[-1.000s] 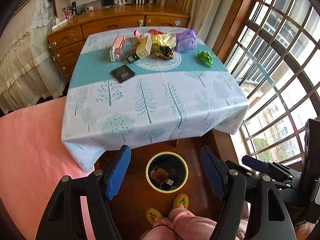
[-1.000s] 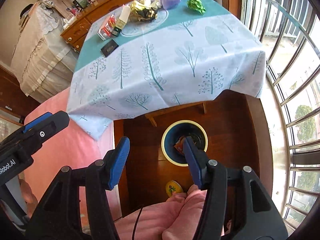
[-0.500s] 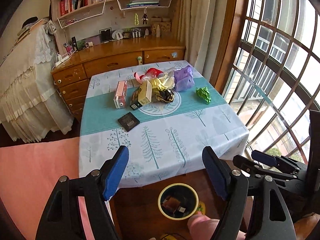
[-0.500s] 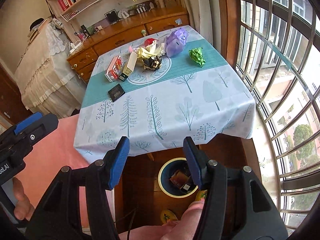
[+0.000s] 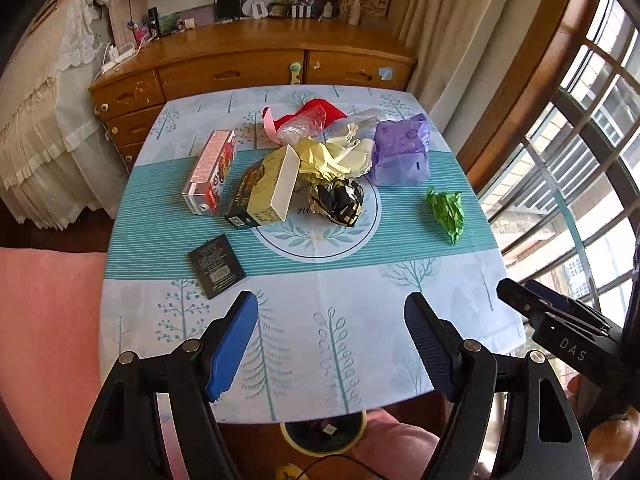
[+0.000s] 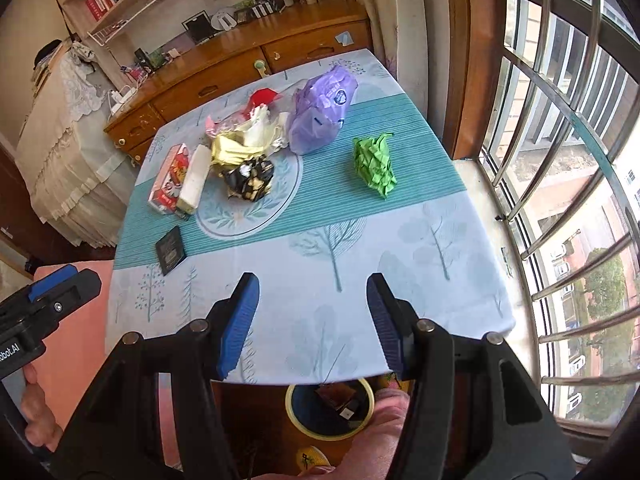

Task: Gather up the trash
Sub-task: 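Raise both tools from the bin back toward the table, then grasp the black-and-gold wrapper with the left tool while the right tool grasps the green paper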

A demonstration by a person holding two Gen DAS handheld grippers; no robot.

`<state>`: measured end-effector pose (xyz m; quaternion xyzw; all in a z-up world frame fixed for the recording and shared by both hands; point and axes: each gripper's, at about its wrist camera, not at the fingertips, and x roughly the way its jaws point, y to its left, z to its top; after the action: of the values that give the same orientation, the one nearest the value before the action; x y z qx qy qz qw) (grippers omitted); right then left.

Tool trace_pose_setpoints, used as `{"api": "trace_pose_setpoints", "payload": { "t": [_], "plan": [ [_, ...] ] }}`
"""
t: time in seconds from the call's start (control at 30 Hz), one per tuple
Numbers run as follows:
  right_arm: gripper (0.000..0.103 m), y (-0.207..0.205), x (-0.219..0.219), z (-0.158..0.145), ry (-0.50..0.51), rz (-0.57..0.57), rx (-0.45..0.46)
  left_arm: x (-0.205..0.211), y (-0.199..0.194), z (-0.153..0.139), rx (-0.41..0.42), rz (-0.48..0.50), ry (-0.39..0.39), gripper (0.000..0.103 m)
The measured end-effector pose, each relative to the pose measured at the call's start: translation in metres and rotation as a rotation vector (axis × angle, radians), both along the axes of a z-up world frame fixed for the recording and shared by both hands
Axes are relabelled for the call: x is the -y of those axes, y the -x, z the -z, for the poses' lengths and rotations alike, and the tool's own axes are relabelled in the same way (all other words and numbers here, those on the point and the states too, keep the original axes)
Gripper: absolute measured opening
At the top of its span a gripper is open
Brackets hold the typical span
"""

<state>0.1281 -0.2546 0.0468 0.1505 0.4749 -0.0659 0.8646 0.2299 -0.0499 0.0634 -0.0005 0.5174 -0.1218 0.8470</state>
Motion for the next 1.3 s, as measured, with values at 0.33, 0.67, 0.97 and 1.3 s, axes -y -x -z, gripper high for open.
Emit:
{"api": "trace_pose_setpoints", "payload": {
  "t": [0.33, 0.67, 0.97, 1.3],
  "plan": [
    [0.053, -0.135, 0.073, 0.058, 0.019, -0.106, -0.109, 0.07, -0.139, 0.084, -0.148, -0.131, -0.005, 0.077],
    [0.053, -0.2, 0.087, 0.121, 0.001, -0.168, -0.207, 0.079, -0.194, 0.144, -0.237, -0.226, -0.082, 0.077],
    [0.053, -0.215, 0.078, 0.144, 0.021, -0.236, -0.215, 0.094, -0.22, 0.176, -0.263, -0.251, -0.127, 0.071],
    [0.039, -0.215, 0.074, 0.152, 0.031, -0.247, -0.176, 0.117, -0.232, 0.183, -0.217, -0.24, -0.159, 0.06]
  ]
}}
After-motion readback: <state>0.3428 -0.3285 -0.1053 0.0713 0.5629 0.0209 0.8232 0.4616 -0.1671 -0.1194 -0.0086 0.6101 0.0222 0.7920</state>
